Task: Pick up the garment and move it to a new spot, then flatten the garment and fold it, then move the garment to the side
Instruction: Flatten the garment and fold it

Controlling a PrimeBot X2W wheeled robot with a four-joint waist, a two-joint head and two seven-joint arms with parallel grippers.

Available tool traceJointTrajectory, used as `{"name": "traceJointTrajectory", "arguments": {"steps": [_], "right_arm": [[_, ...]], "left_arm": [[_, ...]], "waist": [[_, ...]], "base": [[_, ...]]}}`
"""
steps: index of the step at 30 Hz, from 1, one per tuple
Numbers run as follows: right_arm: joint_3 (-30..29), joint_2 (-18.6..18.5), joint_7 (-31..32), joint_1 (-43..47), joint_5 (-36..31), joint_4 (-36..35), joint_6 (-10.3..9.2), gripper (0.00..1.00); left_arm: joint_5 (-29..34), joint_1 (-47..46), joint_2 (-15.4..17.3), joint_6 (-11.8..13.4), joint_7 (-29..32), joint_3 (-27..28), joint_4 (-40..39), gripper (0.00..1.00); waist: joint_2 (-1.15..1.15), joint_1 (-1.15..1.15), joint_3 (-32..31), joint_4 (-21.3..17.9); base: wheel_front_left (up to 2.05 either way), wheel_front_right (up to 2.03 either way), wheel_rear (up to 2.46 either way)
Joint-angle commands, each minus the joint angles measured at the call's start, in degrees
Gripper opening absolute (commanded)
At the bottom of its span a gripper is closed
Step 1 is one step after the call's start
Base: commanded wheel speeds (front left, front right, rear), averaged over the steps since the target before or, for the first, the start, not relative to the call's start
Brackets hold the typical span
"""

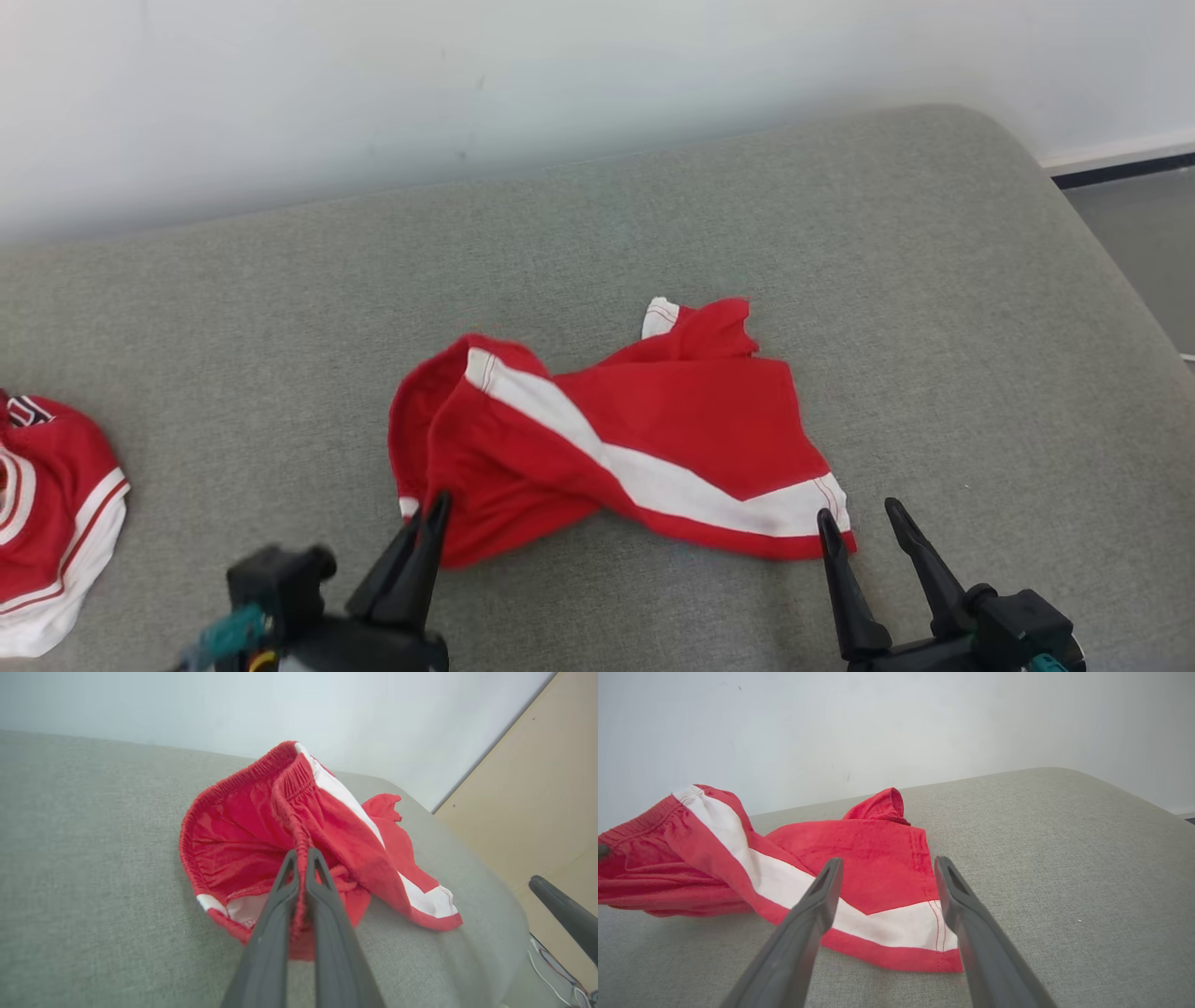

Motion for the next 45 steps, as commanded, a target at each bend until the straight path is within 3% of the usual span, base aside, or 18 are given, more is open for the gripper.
{"name": "traceJointTrajectory", "arguments": {"steps": [1,6,16,17,18,25,29,37,45], "right_arm": [[-0.28,-0.24,-0.07,0.42,0.20,-0.17,-0.11,1.00],[-0.21,-0.15,-0.14,0.38,0.35,-0.20,-0.11,1.00],[0.03,-0.29,0.03,0.54,0.53,0.05,-0.11,1.00],[0.09,-0.35,0.05,0.65,0.57,0.16,-0.11,1.00],[0.13,-0.45,0.03,0.78,0.63,0.23,-0.11,1.00],[-0.95,-0.99,0.34,1.98,0.60,0.40,-0.11,1.00],[-2.29,-1.15,0.53,2.91,0.03,0.09,-0.11,1.00],[-5.19,-1.68,0.29,4.05,-1.01,-0.35,-0.11,1.00],[-6.38,-2.59,0.07,4.91,-1.46,1.99,-0.11,1.00]], "left_arm": [[-0.70,2.10,0.57,-0.43,-1.66,-0.29,-1.26,0.00],[-2.30,8.95,1.29,-0.77,-7.22,-2.01,-1.24,0.00],[-3.62,9.37,0.28,-0.54,-10.93,-2.12,7.39,0.00],[-3.72,9.47,0.03,-0.36,-11.31,-1.70,8.41,0.34],[-4.01,9.73,-0.26,0.11,-11.58,-1.25,9.34,1.00],[-0.77,11.70,-1.00,2.18,-13.29,2.87,10.55,1.00],[4.70,13.83,-2.88,3.40,-13.36,9.45,5.69,1.00],[17.21,17.93,-7.74,1.32,-13.36,21.37,-2.91,1.00],[24.09,19.28,-9.67,0.01,-13.36,23.75,-1.54,1.00]], "waist": [[0.00,0.00,-0.25,0.54],[0.00,0.00,-0.56,1.31],[0.00,0.00,-1.45,1.90],[0.00,0.00,-1.73,1.89],[0.00,0.00,-1.95,1.91],[0.00,0.00,-4.48,2.63],[0.00,0.00,-5.96,3.96],[0.00,0.00,-8.18,6.77],[0.00,0.00,-9.54,7.98]], "base": [[0.00,0.00,0.00],[0.00,0.00,0.00],[0.00,0.00,0.00],[0.00,0.00,0.00],[0.00,0.00,0.00],[0.00,0.00,0.00],[0.00,0.00,0.00],[0.00,0.00,0.00],[0.00,0.00,0.00]]}}
